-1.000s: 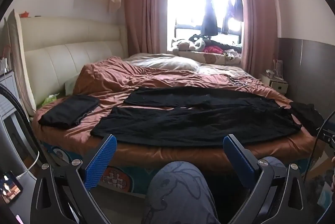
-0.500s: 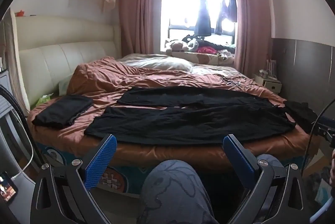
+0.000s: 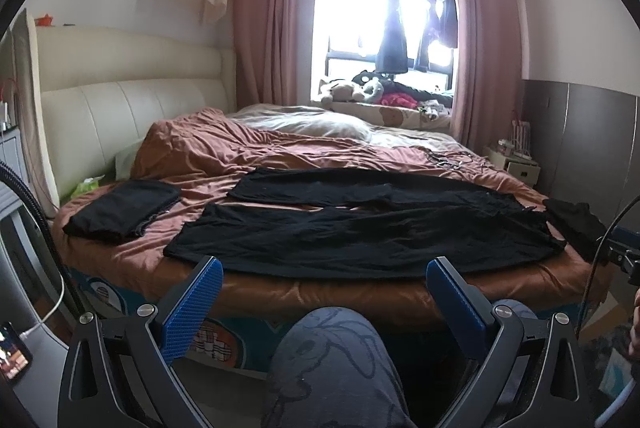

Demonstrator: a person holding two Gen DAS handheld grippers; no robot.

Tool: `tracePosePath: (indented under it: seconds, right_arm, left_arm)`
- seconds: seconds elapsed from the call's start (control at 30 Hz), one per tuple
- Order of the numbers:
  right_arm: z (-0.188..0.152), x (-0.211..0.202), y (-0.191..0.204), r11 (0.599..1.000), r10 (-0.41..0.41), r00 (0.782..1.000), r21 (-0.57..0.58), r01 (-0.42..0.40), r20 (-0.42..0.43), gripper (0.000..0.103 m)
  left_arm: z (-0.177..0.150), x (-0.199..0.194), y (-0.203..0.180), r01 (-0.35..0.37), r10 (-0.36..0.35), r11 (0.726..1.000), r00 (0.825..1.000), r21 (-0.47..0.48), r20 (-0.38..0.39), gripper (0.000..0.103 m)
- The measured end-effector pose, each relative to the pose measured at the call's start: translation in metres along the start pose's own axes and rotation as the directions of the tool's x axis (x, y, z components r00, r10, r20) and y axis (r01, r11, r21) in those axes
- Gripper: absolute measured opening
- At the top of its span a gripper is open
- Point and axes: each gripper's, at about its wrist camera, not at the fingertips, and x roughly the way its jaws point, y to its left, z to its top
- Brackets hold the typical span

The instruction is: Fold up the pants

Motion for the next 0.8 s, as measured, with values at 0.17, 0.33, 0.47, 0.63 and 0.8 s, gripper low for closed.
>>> tracePosePath:
  seconds: [0.17,0.33,0.47,0.63,0.8]
  right_arm:
    - [0.0003,0.0013,-0.0009,1.0,0.0,1.0,0.004,0.001,-0.004,0.103]
    - [0.0001,0.001,-0.0008,1.0,-0.006,1.0,0.0,0.006,-0.002,0.103]
    - [-0.001,0.0006,-0.002,1.0,-0.004,1.0,0.005,0.004,0.0,0.103]
    - [-0.0002,-0.0012,-0.0019,1.0,-0.001,1.0,0.01,0.001,0.003,0.103]
    - [-0.0011,-0.0002,-0.0007,1.0,-0.004,1.0,0.002,0.004,0.003,0.103]
  left_arm:
    - [-0.0021,0.0002,0.0023,-0.004,0.004,1.0,1.0,-0.009,-0.004,0.103]
    - [-0.0018,-0.0008,0.0034,0.001,-0.001,1.0,1.0,-0.014,-0.005,0.103]
    - [-0.0014,-0.0014,0.0041,0.005,-0.005,1.0,1.0,-0.014,-0.003,0.103]
    - [-0.0015,-0.0039,0.004,0.011,-0.011,1.0,1.0,-0.009,0.006,0.103]
    - [-0.0008,-0.0043,0.0033,0.01,-0.01,1.0,1.0,-0.012,0.008,0.103]
